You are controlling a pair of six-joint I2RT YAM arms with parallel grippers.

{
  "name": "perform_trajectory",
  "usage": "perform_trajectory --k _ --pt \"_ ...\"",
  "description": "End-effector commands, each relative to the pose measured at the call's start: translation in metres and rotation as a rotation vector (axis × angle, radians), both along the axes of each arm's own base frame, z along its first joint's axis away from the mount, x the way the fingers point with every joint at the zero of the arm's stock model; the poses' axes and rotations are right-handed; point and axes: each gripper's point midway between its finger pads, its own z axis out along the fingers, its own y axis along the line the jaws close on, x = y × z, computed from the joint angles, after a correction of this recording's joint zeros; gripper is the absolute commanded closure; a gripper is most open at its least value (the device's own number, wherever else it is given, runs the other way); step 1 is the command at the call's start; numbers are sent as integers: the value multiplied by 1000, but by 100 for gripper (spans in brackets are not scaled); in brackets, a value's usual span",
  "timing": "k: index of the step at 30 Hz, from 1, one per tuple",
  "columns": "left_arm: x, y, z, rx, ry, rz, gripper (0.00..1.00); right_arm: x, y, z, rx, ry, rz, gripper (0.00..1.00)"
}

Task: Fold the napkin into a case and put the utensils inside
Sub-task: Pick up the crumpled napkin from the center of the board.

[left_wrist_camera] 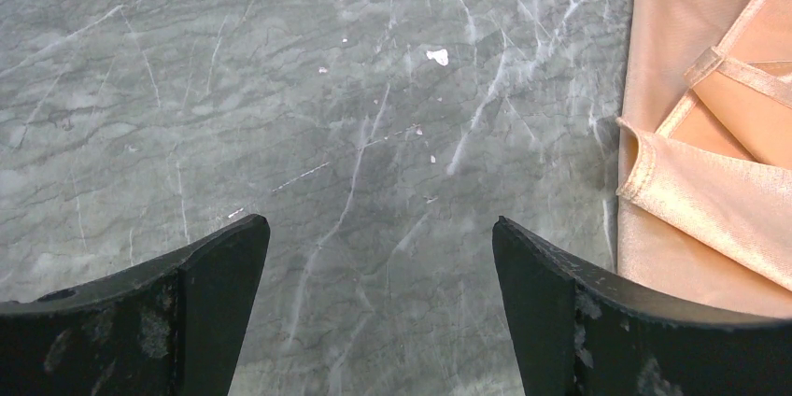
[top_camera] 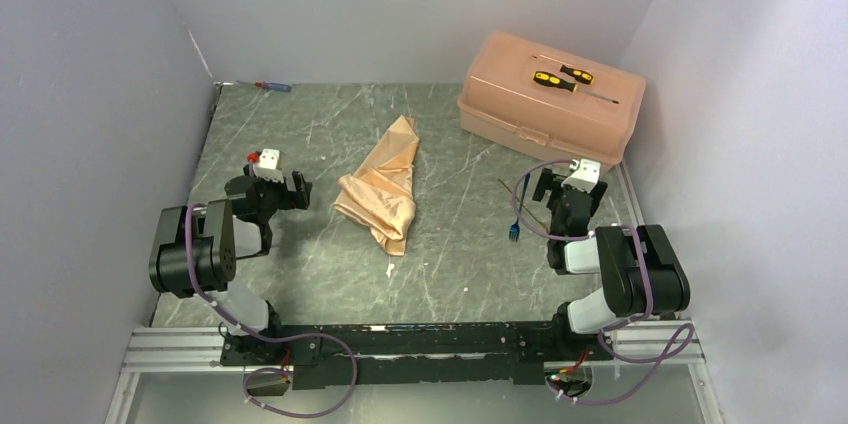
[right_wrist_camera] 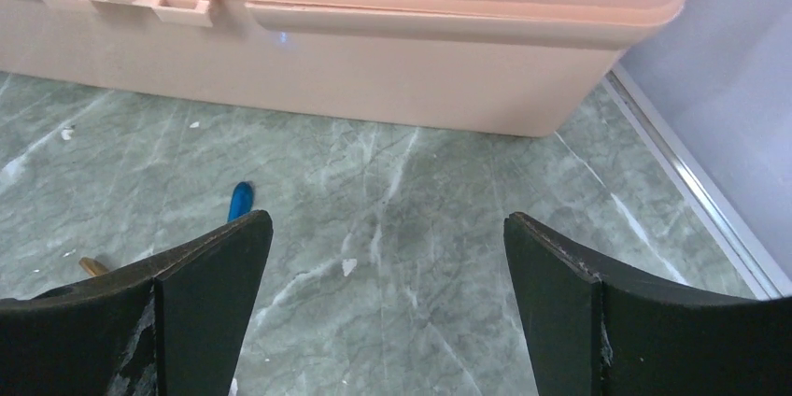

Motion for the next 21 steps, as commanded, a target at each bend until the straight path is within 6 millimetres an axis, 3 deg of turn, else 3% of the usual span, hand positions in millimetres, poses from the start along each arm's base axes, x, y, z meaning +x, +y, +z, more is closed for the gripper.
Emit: perform_trajectory --k 1,5,6,9,12,14,17,21 --pt "7 5 13 2 -26 18 5 7 -2 29 -7 -63 -54 0" --pt "15 7 25 -19 73 11 4 4 16 62 -74 -84 9 0" --pt "19 6 30 -25 119 -1 4 0 17 78 -16 -136 -8 0" --pt "29 5 50 -39 217 -28 5 -2 21 103 220 -182 -51 0" --pt "26 -1 64 -66 293 -62 5 14 69 125 420 -167 163 0" --pt "24 -6 74 -93 331 -84 5 19 99 127 590 -88 259 0" --pt "21 -13 85 -142 402 -108 5 21 158 135 662 -7 558 0" --pt "15 -20 95 -186 475 -133 4 28 235 110 350 208 652 0"
